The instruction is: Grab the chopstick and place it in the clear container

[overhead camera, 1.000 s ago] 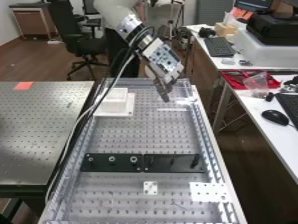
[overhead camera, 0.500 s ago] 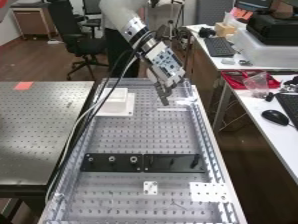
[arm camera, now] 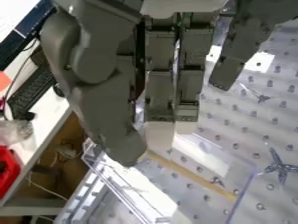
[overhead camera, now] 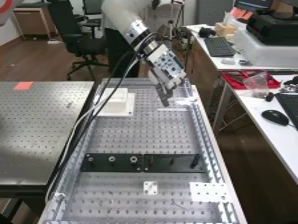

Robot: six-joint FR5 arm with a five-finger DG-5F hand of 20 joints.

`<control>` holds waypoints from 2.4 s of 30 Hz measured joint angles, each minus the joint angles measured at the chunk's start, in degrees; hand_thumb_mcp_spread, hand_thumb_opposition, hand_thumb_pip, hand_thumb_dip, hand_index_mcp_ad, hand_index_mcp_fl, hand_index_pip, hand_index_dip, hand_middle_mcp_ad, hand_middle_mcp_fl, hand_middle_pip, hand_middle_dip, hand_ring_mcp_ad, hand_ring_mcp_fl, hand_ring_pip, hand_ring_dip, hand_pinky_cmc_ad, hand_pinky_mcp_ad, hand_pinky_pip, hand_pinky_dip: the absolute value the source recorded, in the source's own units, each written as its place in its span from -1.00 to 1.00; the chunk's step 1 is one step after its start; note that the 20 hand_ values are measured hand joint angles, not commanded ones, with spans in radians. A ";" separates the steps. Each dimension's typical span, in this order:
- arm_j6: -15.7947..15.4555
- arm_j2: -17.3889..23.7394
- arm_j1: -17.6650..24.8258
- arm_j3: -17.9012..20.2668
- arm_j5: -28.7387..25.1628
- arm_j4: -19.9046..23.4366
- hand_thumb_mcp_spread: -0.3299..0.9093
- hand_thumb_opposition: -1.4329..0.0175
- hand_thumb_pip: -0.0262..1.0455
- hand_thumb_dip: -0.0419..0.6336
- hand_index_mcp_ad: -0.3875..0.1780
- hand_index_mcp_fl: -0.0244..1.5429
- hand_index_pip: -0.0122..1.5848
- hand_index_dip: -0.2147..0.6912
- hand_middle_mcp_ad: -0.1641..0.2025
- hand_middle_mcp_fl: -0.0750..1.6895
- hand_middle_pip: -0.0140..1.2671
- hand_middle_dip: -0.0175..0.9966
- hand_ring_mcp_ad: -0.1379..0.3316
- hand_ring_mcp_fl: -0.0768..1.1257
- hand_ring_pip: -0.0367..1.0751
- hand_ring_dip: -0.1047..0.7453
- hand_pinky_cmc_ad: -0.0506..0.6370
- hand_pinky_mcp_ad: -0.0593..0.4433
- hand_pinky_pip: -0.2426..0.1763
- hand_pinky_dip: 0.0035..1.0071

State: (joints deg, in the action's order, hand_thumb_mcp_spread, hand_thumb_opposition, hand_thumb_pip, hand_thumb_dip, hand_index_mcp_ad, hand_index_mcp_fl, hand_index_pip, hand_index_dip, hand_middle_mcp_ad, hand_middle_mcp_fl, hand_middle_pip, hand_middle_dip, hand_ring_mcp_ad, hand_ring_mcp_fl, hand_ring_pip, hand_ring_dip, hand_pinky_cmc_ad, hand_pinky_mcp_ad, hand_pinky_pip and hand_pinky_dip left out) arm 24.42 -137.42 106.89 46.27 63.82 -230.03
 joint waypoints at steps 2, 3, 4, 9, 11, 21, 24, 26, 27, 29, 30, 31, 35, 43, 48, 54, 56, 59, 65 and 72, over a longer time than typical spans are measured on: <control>-0.18 -0.12 0.02 -0.05 0.29 0.17 0.57 -0.48 0.13 -0.07 -0.05 -0.13 0.78 -0.69 0.08 0.08 0.43 0.48 -0.26 0.14 -0.37 0.51 0.40 0.29 0.47 -0.06; -0.20 -0.12 0.02 -0.05 0.39 0.22 0.55 -0.48 0.16 -0.07 -0.04 -0.13 0.80 -0.69 0.08 0.05 0.43 0.48 -0.26 0.09 -0.37 0.49 0.37 0.29 0.42 -0.05; -0.24 -0.14 0.04 -0.03 0.70 0.40 0.53 -0.50 0.22 -0.07 -0.04 -0.15 0.81 -0.68 0.08 0.00 0.40 0.48 -0.26 0.07 -0.35 0.49 0.35 0.29 0.40 -0.01; -0.51 -0.49 0.08 -0.52 1.16 0.61 0.46 -0.42 0.48 -0.03 0.06 -0.30 0.82 -0.66 0.08 -0.15 0.34 0.46 -0.25 -0.13 -0.31 0.42 0.35 0.28 0.24 0.06; -0.66 -0.65 0.09 -0.80 1.33 0.51 0.45 -0.37 0.50 0.02 0.06 -0.35 0.80 -0.66 0.09 -0.21 0.35 0.43 -0.20 -0.13 -0.32 0.38 0.34 0.29 0.16 0.08; -1.92 -1.52 0.22 -3.11 1.53 -0.26 0.33 -0.26 0.56 0.11 0.06 -0.58 0.74 -0.66 0.10 -0.39 0.34 0.35 0.07 -0.36 -0.23 0.29 0.36 0.20 0.02 0.22; -2.31 -1.59 0.26 -3.70 1.41 -0.65 0.33 -0.24 0.56 0.11 0.12 -0.61 0.74 -0.66 0.09 -0.41 0.34 0.35 0.07 -0.39 -0.20 0.28 0.30 0.17 0.03 0.23; -2.67 -1.55 0.24 -4.12 1.06 -1.01 0.34 -0.24 0.56 0.11 0.12 -0.62 0.74 -0.66 0.10 -0.43 0.35 0.34 0.07 -0.39 -0.19 0.29 0.29 0.14 -0.05 0.25; -2.74 -1.48 0.22 -4.21 0.93 -1.10 0.33 -0.24 0.56 0.11 0.12 -0.65 0.73 -0.66 0.09 -0.43 0.35 0.34 0.07 -0.39 -0.18 0.27 0.29 0.14 -0.05 0.25; -2.90 -1.06 0.11 -4.18 0.54 -1.28 0.34 -0.24 0.56 0.11 0.11 -0.65 0.72 -0.66 0.09 -0.43 0.35 0.35 0.09 -0.41 -0.19 0.26 0.29 0.14 -0.05 0.25; -2.91 -0.92 0.07 -4.09 0.47 -1.28 0.34 -0.23 0.56 0.11 0.11 -0.65 0.72 -0.66 0.09 -0.42 0.35 0.34 0.09 -0.41 -0.19 0.25 0.29 0.15 -0.05 0.25; -2.92 -0.49 -0.01 -3.71 0.31 -1.13 0.34 -0.22 0.56 0.11 0.11 -0.65 0.72 -0.66 0.08 -0.45 0.35 0.35 0.09 -0.41 -0.19 0.25 0.29 0.15 -0.05 0.25; -3.02 2.08 -0.22 -0.37 -0.20 0.96 0.34 -0.22 0.56 0.11 0.12 -0.64 0.73 -0.63 0.08 -0.46 0.36 0.35 0.08 -0.40 -0.18 0.24 0.29 0.16 -0.05 0.25; -2.71 9.21 -0.69 9.66 -1.31 8.28 0.34 -0.22 0.53 0.11 0.13 -0.65 0.70 -0.63 0.10 -0.46 0.35 0.32 0.11 -0.44 -0.18 0.24 0.27 0.12 -0.09 0.28; -2.44 14.13 -1.32 16.12 -2.45 12.56 0.34 -0.22 0.52 0.11 0.14 -0.64 0.71 -0.63 0.10 -0.46 0.35 0.32 0.13 -0.43 -0.18 0.24 0.25 0.10 -0.12 0.28; -4.92 21.07 -2.96 24.26 -3.65 19.30 0.34 -0.22 0.50 0.11 0.15 -0.63 0.71 -0.63 0.08 -0.45 0.35 0.31 0.14 -0.44 -0.17 0.24 0.25 0.09 -0.13 0.28; -9.03 23.59 -3.54 26.95 -4.17 23.15 0.30 -0.19 0.40 0.11 0.14 -0.61 0.71 -0.63 0.08 -0.45 0.35 0.31 0.14 -0.43 -0.17 0.25 0.26 0.07 -0.12 0.28; -18.43 26.52 -4.17 30.33 -4.44 29.22 0.20 -0.13 0.32 -0.02 0.15 -0.61 0.71 -0.63 0.10 -0.47 0.29 0.25 0.26 -0.52 -0.17 0.24 0.25 0.10 -0.14 0.36; -44.79 31.37 -5.24 37.20 -2.68 43.24 0.03 -0.07 0.22 -0.27 0.15 -0.69 0.32 -0.64 0.10 -0.53 -0.25 0.16 0.29 -0.58 -0.29 0.18 0.25 0.20 -0.13 0.44; -65.29 34.32 -7.68 42.54 4.14 57.65 -0.16 -0.05 0.16 -0.47 0.14 -0.79 -0.48 -0.63 0.11 -0.62 -0.68 0.08 0.29 -0.65 -0.57 0.17 0.25 0.54 -0.04 0.48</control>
State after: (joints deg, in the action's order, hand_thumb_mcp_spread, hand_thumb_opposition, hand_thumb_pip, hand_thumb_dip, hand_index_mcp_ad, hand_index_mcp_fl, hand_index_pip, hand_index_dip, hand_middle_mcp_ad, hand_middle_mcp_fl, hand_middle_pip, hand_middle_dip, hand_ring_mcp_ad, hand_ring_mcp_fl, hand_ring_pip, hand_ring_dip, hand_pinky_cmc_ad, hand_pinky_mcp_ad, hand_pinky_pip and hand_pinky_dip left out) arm -40.87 -103.11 99.22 88.81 67.96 -172.38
